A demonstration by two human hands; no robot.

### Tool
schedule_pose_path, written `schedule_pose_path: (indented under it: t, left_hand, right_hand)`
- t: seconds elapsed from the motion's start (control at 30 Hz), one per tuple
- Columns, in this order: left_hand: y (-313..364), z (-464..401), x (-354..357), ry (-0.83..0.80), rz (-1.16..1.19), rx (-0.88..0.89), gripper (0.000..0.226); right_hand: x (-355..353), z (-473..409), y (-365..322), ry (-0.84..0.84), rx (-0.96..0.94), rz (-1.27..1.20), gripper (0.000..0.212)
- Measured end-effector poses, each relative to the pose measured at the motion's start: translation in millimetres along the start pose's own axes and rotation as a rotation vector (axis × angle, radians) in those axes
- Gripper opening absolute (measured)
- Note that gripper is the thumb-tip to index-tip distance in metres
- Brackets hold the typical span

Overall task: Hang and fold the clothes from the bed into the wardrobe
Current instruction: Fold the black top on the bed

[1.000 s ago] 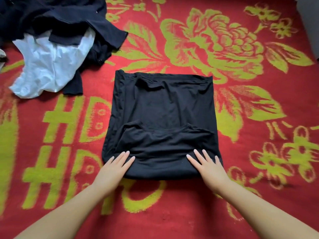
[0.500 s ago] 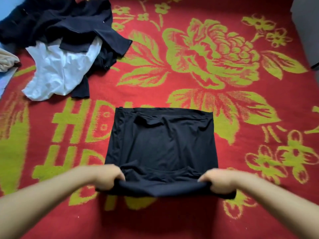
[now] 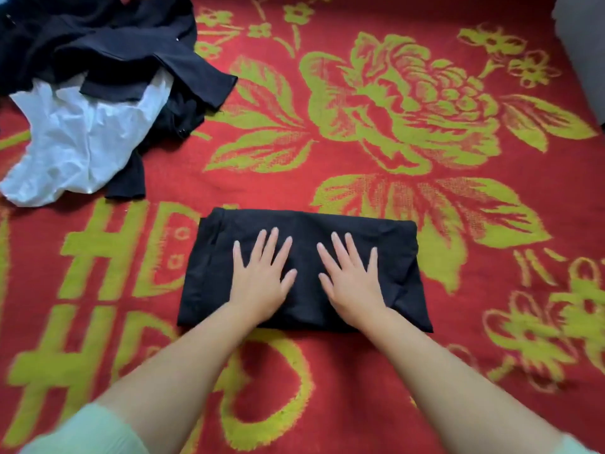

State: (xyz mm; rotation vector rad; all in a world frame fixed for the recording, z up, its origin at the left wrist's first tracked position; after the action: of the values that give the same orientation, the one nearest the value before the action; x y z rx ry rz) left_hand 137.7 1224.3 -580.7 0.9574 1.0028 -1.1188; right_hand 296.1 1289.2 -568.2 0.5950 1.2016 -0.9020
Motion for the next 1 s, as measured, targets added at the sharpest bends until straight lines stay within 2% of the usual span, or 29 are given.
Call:
schedule_pose_path:
  t: [0.07, 0.13, 0.2, 0.27, 0.33, 0.43, 0.5, 0.57, 0.63, 0.7, 0.8, 0.87, 1.0]
  left_hand:
    - [-7.2, 4.0, 30.4, -0.038, 0.026, -0.018, 0.063]
    - [-32.9, 5.2, 44.3, 0.022, 0.016, -0.067, 0.063]
    - [-65.9, 13.2, 53.7, 0.092, 0.046, -0.199, 0.063]
    - [-93.3, 25.9, 59.1, 0.095, 0.116, -0.353, 0.063]
    - [-104.3, 36.0, 57.0, 0.089, 0.191, -0.43, 0.069]
    - [-110.4, 37.2, 33.9, 0.219, 0.372, -0.526, 0.077]
    - [-113.6, 30.1, 17.5, 0.275, 0.574, -0.653, 0.076]
    - [-112.5, 21.5, 12.1, 0.192, 0.7, -0.764, 0.067]
    - [-110.2, 18.1, 12.5, 0.056, 0.708, -0.799, 0.058]
    - [-113.4, 16.7, 17.9, 0.04, 0.834, -0.756, 0.047]
    - [-116.6, 19.2, 16.9, 0.039, 1.148, -0.601, 0.034]
    - [-113.5, 20.6, 4.7, 0.045, 1.289, -0.53, 0.034]
    - [-60.5, 8.0, -37.0, 0.037, 1.447, -0.358, 0.036]
  right_hand:
    - [28.4, -5.2, 6.9, -0.086, 0.008, 0.004, 0.062]
    - [38.4, -10.7, 39.2, -0.067, 0.071, 0.016, 0.066]
    - [44.7, -6.8, 79.5, -0.034, 0.17, 0.054, 0.058]
    - [48.1, 4.4, 110.9, -0.101, 0.297, 0.036, 0.056]
    - [47.4, 14.6, 116.9, -0.138, 0.359, 0.031, 0.057]
    - [33.1, 12.4, 82.1, -0.056, 0.301, -0.026, 0.061]
    - [20.8, 1.2, 41.1, 0.022, 0.183, -0.084, 0.064]
    - [1.9, -16.6, -3.5, 0.132, 0.066, -0.101, 0.059]
    - [-11.3, -34.7, -39.2, 0.174, 0.025, -0.156, 0.056]
    - [-3.3, -50.8, -53.5, 0.077, 0.061, -0.206, 0.056]
    - [22.3, -66.3, -52.4, -0.233, 0.067, -0.138, 0.058]
    - [16.3, -65.9, -49.7, -0.368, 0.061, -0.352, 0.057]
    - [-21.7, -38.3, -16.2, -0.403, 0.255, -1.246, 0.052]
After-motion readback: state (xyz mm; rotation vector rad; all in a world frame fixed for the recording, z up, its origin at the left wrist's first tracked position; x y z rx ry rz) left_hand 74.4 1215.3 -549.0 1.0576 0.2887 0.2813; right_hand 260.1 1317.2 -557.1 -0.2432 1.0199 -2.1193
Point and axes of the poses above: each hand's wrist, its own z-axis away from the middle knuckle, its own x-axis out of the palm, y = z × x, the point moved 4 cm from there along -z, towards the middle knuckle, and after that the axes turned 4 degrees about x, right-handed, at the moved point
